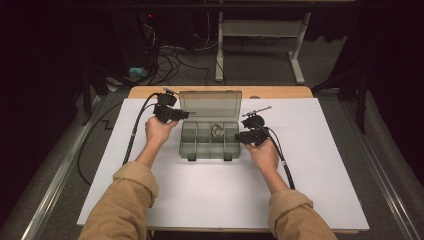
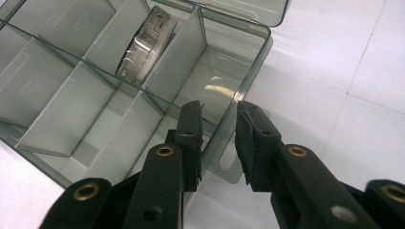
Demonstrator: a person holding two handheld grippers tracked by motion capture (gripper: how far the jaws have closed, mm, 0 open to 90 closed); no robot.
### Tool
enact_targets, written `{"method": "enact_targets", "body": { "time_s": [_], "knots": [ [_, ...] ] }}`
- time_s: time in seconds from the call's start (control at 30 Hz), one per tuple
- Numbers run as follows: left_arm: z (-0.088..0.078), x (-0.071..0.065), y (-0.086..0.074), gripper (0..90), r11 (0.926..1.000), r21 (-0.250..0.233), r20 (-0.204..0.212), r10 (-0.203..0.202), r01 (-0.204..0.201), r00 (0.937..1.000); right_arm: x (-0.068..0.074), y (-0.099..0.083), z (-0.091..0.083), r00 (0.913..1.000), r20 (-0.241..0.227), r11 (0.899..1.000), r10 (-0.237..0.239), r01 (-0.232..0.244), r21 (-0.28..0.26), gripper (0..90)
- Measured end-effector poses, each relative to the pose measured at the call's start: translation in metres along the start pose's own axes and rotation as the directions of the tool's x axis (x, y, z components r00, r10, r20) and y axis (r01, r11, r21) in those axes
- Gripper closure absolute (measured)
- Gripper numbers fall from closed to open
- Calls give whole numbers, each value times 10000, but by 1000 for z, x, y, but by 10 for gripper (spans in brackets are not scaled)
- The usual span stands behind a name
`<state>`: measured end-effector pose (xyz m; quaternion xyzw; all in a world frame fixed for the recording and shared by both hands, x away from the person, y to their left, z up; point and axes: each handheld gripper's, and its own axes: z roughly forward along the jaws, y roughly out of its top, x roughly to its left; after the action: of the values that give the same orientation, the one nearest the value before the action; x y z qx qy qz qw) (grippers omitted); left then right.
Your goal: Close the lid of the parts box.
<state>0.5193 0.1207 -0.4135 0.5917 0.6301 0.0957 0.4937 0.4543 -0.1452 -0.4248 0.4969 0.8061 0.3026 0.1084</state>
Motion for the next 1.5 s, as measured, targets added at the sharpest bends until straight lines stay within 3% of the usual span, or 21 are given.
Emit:
{"method": "enact_targets", "body": {
  "time_s": [0.3,0.87,1.5],
  "knots": [
    [-4,-1,-2,662,9999,-2,26,125,-125,9999,0,0,0,10000,-5,10000,27,-27,-10,722],
    [-14,1,-5,667,9995,-160,393,-261,268,9989,0,-1,0,10000,9,10000,14,-14,-38,722],
    [-24,1,-9,678,9994,-230,602,-247,262,9979,1,-2,0,10000,35,9999,25,-24,-101,722]
  ]
}}
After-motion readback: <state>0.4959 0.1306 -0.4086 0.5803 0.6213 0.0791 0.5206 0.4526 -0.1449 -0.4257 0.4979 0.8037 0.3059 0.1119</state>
